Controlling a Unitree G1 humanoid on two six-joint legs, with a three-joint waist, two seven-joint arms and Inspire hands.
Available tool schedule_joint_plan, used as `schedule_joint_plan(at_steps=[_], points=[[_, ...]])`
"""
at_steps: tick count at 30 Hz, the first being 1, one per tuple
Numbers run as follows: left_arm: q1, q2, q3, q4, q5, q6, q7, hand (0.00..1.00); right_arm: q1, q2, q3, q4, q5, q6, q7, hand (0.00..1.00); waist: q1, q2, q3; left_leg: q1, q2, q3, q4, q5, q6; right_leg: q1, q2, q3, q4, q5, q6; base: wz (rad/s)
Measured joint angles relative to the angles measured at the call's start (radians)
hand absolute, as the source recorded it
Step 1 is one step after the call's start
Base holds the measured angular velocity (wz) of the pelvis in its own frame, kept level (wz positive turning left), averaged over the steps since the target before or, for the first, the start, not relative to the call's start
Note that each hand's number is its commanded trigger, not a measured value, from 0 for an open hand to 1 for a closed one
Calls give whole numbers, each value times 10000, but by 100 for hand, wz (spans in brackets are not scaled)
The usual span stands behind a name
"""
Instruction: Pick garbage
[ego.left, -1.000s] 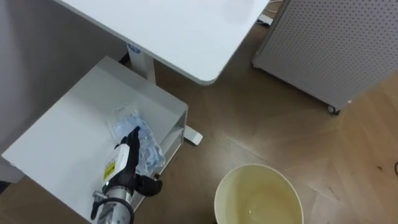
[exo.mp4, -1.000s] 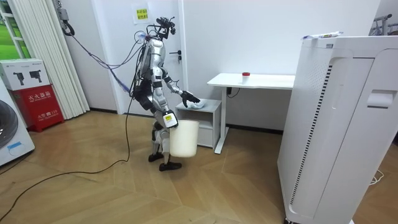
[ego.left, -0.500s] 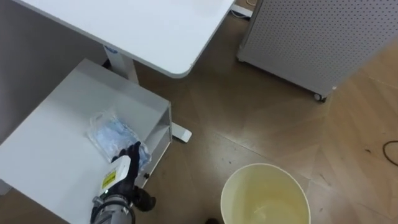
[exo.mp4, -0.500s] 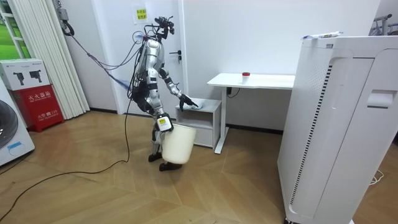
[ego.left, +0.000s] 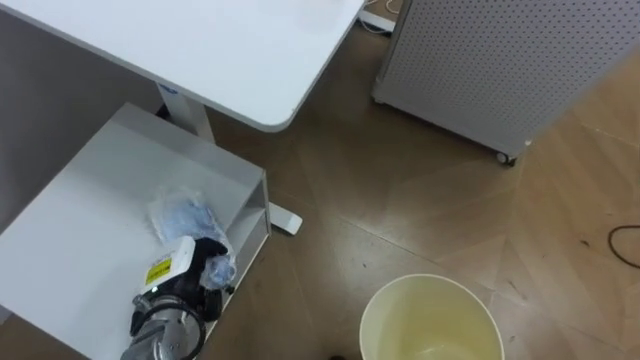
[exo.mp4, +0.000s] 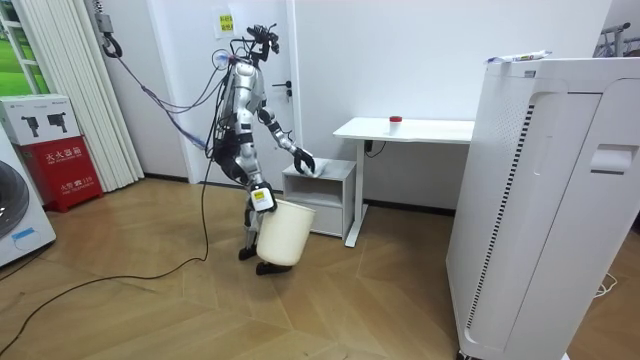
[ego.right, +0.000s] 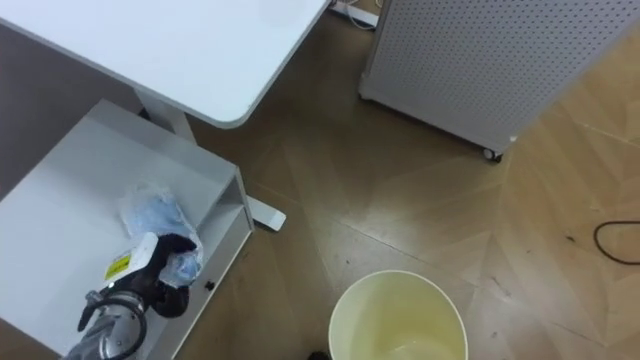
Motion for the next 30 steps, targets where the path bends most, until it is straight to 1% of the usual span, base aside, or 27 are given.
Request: schedule_joint_plan(at_steps=[2, 4, 7, 11, 12, 18, 20, 23, 24, 25, 26, 27, 28, 29, 30], points=[[48, -39, -4, 35, 75, 93, -179, 100, 3, 3, 8, -6, 18, 14, -7, 100, 3, -13, -18, 65, -5, -1, -65, 3, -6, 69, 6, -12, -7, -1, 1, 0], [226, -156, -18, 146, 99, 313, -531, 100, 3, 3, 174, -18, 110, 4, -6, 100, -3, -25, -25, 62, 8, -15, -90, 3, -11, 84, 26, -33, -52, -1, 1, 0], [458, -228, -121, 309, 279, 446, -905, 100, 3, 8, 253, -18, 119, -10, -6, 100, -4, -26, -25, -29, 44, -67, -85, 3, -15, 77, 66, -93, -173, 18, 7, 1], [474, -215, -124, 381, 643, 476, -1027, 100, -4, 8, 254, -27, 104, -59, -6, 100, -3, -26, -26, -116, 46, -178, -57, 1, -18, 73, 56, -198, -211, 17, 6, 8], [473, -214, -126, 403, 650, 479, -1030, 100, -7, 8, 254, -32, 100, -64, 2, 100, -5, -26, -26, -132, 45, -204, -52, 1, -19, 74, 48, -267, -217, 16, 4, 4], [472, -197, -217, 416, 618, 522, -956, 100, -12, 17, 362, -44, 104, -90, -40, 100, 16, -25, -26, -174, 46, -267, 2, 1, -19, 80, 38, -282, -196, 15, 0, 3], [472, -203, -202, 412, 336, 478, -916, 100, -14, 52, 370, -71, 103, -101, -171, 100, 33, -25, -25, -157, 46, -256, 14, 1, -19, 72, 40, -262, -170, 14, 0, 0], [453, -223, -175, 378, -732, 312, -902, 100, -2, 191, 377, -285, 26, -279, -416, 100, 31, -20, -25, -156, 94, -237, 12, 9, -33, 103, 87, -266, -326, 76, -41, -5], [449, -224, -132, 286, -1234, 199, -933, 100, -9, 282, 376, -358, -105, -337, -465, 100, 31, -20, -27, -156, 137, -234, 16, 17, -47, 138, 132, -275, -354, 129, -62, -4], [442, -236, -121, 227, -1478, 110, -949, 100, -10, 320, 378, -377, -114, -409, -468, 100, 28, -20, -26, -154, 138, -241, 21, 20, -51, 144, 132, -277, -345, 131, -66, 0], [443, -290, -127, 39, -1940, -63, -976, 100, -24, 356, 398, -419, -111, -498, -472, 100, 52, -14, -24, -151, 140, -241, 47, 23, -57, 141, 130, -272, -313, 131, -69, 0], [467, -438, -125, -295, -2288, -213, -1011, 100, -26, 396, 403, -493, -111, -589, -470, 100, 98, -10, -21, -162, 131, -254, 35, 29, -65, 139, 117, -290, -313, 131, -69, 0], [492, -588, -137, -650, -2434, -347, -1036, 100, -32, 463, 463, -504, -113, -735, -470, 100, 201, -12, -22, -171, 130, -263, 35, 32, -68, 139, 118, -295, -315, 131, -69, 0], [545, -667, -185, -905, -2585, -414, -1057, 100, -35, 476, 531, -510, -113, -773, -467, 100, 264, -12, -22, -165, 127, -258, 31, 33, -68, 137, 118, -283, -313, 131, -69, 0], [719, -813, -321, -1438, -2898, -592, -1140, 100, -43, 483, 742, -617, -118, -860, -466, 100, 377, -7, -25, -151, 125, -239, 21, 33, -68, 137, 113, -277, -315, 131, -68, 0]])
